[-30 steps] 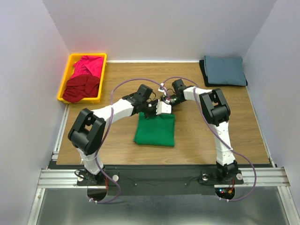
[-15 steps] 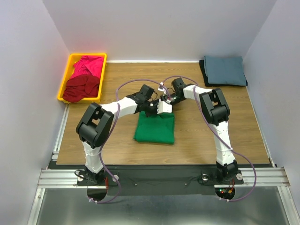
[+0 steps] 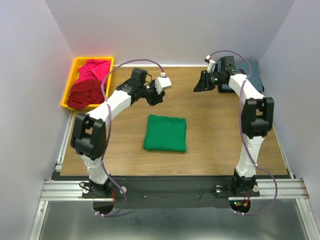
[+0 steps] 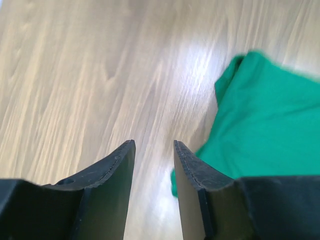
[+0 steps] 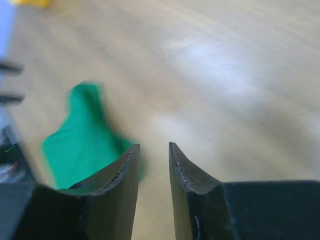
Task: Fold and stack the t-shirts
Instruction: Fold the tshirt
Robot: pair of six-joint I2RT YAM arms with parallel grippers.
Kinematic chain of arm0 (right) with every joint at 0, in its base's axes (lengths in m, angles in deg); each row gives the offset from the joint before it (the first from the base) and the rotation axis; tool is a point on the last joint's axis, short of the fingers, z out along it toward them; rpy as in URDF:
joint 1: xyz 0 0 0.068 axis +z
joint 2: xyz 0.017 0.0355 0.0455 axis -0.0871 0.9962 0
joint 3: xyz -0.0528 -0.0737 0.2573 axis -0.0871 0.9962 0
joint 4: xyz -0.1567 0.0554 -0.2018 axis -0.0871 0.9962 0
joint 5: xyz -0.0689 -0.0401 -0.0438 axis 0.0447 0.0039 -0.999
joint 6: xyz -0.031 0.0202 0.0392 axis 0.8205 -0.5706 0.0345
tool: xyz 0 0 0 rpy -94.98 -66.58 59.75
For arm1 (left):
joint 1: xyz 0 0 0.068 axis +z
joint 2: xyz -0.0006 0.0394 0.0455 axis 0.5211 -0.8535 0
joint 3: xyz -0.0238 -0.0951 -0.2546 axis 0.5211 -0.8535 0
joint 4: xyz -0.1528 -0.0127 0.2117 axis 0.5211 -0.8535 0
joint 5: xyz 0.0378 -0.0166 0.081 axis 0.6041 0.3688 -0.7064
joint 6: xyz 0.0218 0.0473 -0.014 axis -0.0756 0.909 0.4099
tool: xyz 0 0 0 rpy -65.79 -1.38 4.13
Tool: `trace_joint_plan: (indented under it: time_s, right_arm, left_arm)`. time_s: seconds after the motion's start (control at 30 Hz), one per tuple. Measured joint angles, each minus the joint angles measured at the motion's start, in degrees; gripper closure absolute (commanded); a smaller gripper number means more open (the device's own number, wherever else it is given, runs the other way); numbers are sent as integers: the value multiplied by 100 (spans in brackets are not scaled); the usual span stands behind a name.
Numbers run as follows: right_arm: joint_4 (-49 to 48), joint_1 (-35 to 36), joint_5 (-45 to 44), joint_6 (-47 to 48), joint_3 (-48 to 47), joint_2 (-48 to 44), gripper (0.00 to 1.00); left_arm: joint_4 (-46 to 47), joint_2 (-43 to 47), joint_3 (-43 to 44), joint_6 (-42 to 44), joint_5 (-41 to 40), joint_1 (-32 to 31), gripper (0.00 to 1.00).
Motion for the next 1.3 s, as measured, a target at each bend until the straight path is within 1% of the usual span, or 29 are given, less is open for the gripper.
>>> trace_joint_plan:
  time_s: [0.07,0.17,0.23,0.3,0.37,0.5,0.6,0.63,0.67,0.7,0.73,0.8,0.83,0.9,1.0,1.07,1.1,1.2,1.27,1.3]
  right_arm:
    - [-50,83,256,-162,573,-645,72]
    - [-175,450,717,-452,1467,-1443,72]
    - [-304,804,992,-647,2057,-1709,72]
    - [-358,1069,1126,-741,2448,-1694,72]
    - [-402,1305,1176,-848,2787,-1499,72]
    - [-509,1366,960,-922,2929,-973,74]
    - [-634,1257,616,-922,2791,-505,74]
    - [-656,1220,549,-922,2704,-387,74]
    - [-695,1117,481,-946,2457,-168,74]
    - [-710,1086,400,-925,2363,-146,74]
    - [-693,1058,310,-909,2225,-109,73]
    - [-752,1034,70,-826,1875,17,73]
    - [-782,1027,-50,-796,1716,76,70]
    - [-822,1025,-212,-761,1488,146,67]
    - [-844,1025,-302,-748,1421,79,57]
    - [-848,1025,-264,-780,1567,-173,52]
    - [-844,1025,-212,-809,1672,-323,51]
    - [-815,1038,55,-1003,2055,-1049,51]
    - [-876,1099,306,-1165,2269,-1530,52]
    - [-955,1139,422,-1222,2371,-1670,52]
  left_arm:
    - [136,369,-199,-640,160,131,56]
    - [507,931,-789,-1598,568,188,58]
    - [887,1220,-1412,-2385,933,157,59]
    - [1189,1193,-1825,-2887,1139,146,59]
    - [1373,988,-2105,-3324,1300,127,59]
    - [1692,219,-2234,-3934,1447,219,60]
    - [1886,-365,-2177,-4168,1488,483,62]
    - [1895,-599,-2079,-4203,1513,612,62]
    - [1934,-1073,-1786,-4288,1716,844,62]
    - [1952,-1104,-1749,-4297,1729,890,62]
    - [1714,-1235,-1486,-4181,1753,951,62]
    - [1648,-1543,-1001,-4033,1731,1003,62]
    - [1665,-1700,-772,-3945,1720,1029,62]
    - [1604,-1742,-656,-3829,1668,1045,61]
    - [1375,-1598,-664,-3613,1558,1110,58]
    - [1204,-1167,-911,-3523,1528,1143,56]
    - [1172,-970,-1021,-3508,1534,1145,55]
    - [1231,22,-1567,-3689,1674,1156,54]
    - [1493,682,-1969,-4017,1906,1099,53]
    - [1711,855,-2146,-4221,2041,1056,53]
